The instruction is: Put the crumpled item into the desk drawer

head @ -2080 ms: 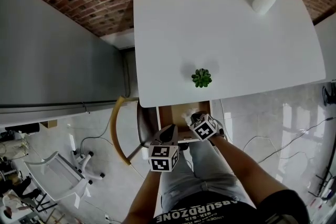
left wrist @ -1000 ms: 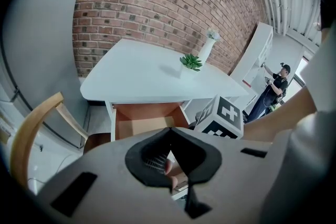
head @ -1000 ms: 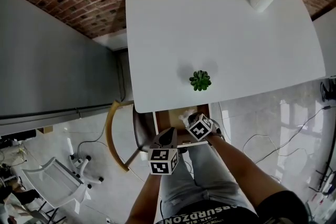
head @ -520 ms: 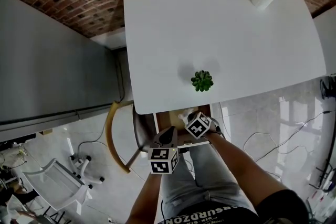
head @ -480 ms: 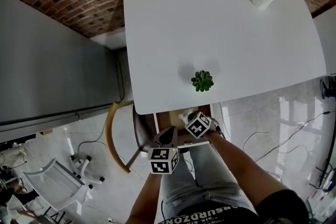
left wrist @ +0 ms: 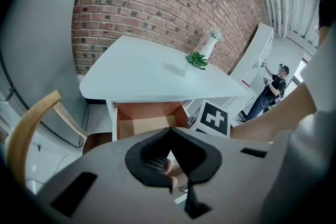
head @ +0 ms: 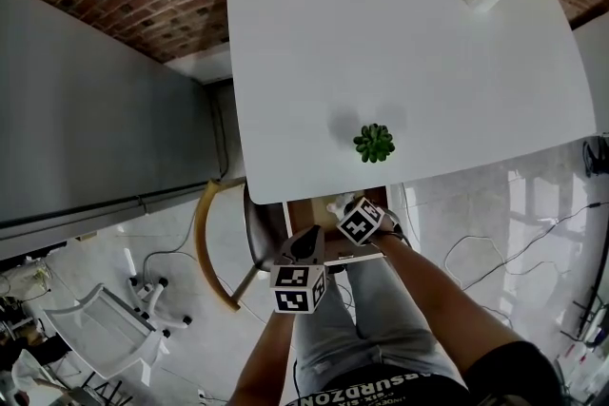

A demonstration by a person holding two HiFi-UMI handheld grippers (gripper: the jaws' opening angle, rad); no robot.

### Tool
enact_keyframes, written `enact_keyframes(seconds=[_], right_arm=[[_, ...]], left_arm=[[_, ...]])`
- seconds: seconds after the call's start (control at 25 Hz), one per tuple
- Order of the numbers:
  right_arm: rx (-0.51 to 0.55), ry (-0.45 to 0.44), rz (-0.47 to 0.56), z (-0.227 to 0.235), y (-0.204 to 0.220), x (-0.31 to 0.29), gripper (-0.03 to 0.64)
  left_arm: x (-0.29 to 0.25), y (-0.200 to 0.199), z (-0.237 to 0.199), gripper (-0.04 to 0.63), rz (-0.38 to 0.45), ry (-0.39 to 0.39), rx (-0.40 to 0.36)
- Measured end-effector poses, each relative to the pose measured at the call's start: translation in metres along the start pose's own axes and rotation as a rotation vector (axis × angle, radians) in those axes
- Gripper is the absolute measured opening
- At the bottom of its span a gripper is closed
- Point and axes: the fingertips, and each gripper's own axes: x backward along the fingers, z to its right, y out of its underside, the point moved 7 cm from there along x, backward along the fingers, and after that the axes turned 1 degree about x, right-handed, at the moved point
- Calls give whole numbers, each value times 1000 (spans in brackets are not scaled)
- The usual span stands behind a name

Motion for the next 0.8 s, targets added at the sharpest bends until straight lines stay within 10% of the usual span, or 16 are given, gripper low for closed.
enact_keyframes(seconds=[0.8], right_arm=[[27, 4, -84, 6, 24, -19, -2]], left_arm=[[-5, 14, 7, 6, -8, -1, 11]])
